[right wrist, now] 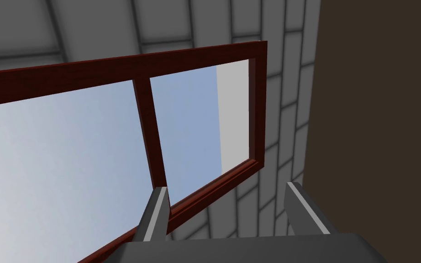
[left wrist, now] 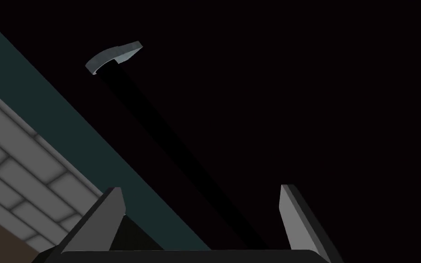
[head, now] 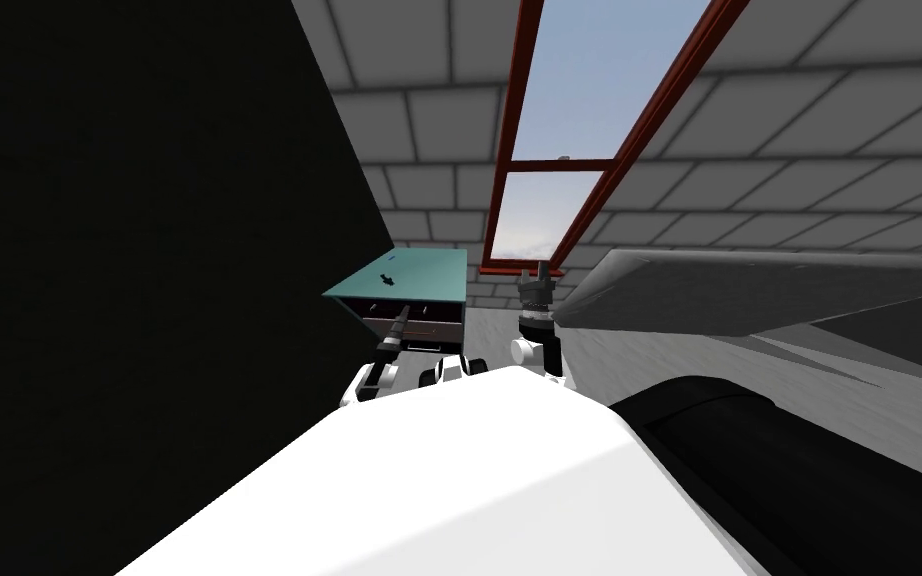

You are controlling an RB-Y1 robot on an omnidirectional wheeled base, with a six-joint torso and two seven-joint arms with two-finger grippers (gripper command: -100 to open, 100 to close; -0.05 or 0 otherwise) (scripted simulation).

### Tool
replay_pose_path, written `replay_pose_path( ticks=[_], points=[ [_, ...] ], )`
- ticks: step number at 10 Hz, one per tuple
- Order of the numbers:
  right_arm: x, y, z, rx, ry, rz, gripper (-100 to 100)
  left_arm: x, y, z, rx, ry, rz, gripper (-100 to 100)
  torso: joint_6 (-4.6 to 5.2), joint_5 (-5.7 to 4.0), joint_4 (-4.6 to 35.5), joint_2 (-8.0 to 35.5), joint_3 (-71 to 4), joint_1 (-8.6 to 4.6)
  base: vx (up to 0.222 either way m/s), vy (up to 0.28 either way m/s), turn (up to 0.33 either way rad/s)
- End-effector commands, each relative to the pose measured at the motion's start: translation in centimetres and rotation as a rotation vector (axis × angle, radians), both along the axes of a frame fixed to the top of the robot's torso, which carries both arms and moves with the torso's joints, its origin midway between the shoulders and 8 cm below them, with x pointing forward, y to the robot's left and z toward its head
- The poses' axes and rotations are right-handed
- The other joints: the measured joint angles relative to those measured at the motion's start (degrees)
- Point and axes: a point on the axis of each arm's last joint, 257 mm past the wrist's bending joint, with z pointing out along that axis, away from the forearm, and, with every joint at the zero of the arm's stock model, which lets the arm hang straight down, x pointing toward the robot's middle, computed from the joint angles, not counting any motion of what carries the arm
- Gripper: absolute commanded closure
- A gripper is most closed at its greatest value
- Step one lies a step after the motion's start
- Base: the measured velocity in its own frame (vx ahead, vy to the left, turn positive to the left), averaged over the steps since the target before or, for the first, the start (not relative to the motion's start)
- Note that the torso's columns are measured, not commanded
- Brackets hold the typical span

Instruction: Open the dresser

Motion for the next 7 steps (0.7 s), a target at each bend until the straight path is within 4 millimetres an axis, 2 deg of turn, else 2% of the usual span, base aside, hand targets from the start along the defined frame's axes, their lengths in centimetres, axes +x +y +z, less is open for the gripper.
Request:
replay_pose_path(
  ticks=[1, 2, 3, 4, 6, 7],
  points=[
    [0.0, 0.0, 0.0, 0.0, 0.0, 0.0, 0, -1.0, -0.8, -0.5, -0.001, 0.002, -0.01, 100, -0.03, -0.01, 0.0, 0.1, 0.0, 0.01, -0.003, 0.025, 0.127],
    [0.0, 0.0, 0.0, 0.0, 0.0, 0.0, 0, -0.5, -0.3, -0.4, -0.002, 0.004, -0.004, 100, -0.05, 0.01, 0.0, 0.1, 0.1, 0.08, -0.008, 0.016, 0.042],
    [0.0, 0.0, 0.0, 0.0, 0.0, 0.0, 0, -0.9, -0.1, -0.4, 0.0, 0.001, -0.008, -100, 0.07, -0.08, 0.2, 0.2, 0.1, -0.13, 0.003, 0.091, 0.02],
    [0.0, 0.0, 0.0, 0.0, 0.0, 0.0, 0, -0.8, -0.2, -0.6, 0.0, 0.006, -0.006, -100, 0.01, -0.04, 0.1, 0.1, 0.1, 0.04, 0.002, 0.061, 0.002],
    [0.0, 0.0, 0.0, 0.0, 0.0, 0.0, 0, -0.2, 0.1, 0.4, 0.0, 0.005, -0.001, -100, 0.01, -0.1, 0.0, -0.1, 0.0, -0.33, 0.053, -0.013, -0.015],
    [0.0, 0.0, 0.0, 0.0, 0.0, 0.0, 0, -0.7, -0.1, -0.1, 0.0, 0.011, -0.005, -100, 0.17, -0.14, 0.1, -0.4, -0.2, -0.35, 0.001, -0.022, 0.018]
  ],
)
